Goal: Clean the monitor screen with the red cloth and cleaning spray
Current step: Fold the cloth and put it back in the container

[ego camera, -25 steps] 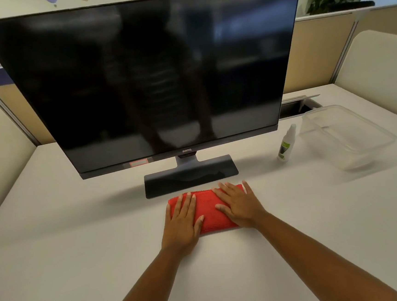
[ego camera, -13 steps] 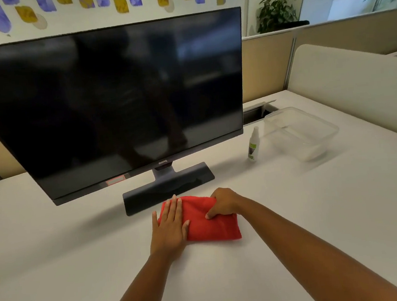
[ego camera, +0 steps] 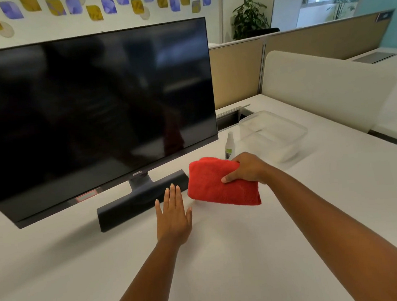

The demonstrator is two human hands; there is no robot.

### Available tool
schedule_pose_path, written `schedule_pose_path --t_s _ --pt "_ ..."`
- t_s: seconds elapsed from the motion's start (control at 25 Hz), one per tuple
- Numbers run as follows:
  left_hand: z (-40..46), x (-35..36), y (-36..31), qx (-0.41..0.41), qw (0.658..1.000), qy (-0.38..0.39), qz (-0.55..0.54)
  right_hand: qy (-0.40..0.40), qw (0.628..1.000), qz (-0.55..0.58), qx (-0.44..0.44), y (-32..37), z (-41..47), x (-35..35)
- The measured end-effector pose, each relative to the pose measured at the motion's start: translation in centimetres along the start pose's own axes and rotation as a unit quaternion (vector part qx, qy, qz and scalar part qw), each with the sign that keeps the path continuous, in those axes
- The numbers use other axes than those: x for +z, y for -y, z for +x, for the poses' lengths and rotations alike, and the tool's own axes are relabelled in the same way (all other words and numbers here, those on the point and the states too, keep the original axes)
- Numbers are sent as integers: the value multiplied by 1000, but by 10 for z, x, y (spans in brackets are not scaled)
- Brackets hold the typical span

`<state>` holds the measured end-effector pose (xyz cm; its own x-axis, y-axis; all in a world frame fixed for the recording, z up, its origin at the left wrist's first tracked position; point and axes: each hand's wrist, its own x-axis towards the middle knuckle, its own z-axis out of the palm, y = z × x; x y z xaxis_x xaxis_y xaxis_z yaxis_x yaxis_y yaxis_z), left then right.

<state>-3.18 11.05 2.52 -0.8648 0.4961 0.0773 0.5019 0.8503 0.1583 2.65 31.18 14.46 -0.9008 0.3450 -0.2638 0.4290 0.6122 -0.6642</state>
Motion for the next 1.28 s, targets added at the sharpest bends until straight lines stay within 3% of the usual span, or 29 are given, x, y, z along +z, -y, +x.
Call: schedule_pose_path --t_s 0.28,0.56,0.8,1.12,1.28 --pt "44 15 -54 -11 1000 7 -9 -46 983 175 42 -27 21 -103" --pt "92 37 -94 -42 998 39 -16 -160 956 233 76 -69 79 -176" --pt "111 59 -108 -53 996 69 -18 -210 958 145 130 -103 137 -189" --pt "120 67 -108 -62 996 3 -65 -193 959 133 159 -140 192 -167" --pt "123 68 -107 -65 996 1 -53 -179 965 -72 180 -154 194 -159"
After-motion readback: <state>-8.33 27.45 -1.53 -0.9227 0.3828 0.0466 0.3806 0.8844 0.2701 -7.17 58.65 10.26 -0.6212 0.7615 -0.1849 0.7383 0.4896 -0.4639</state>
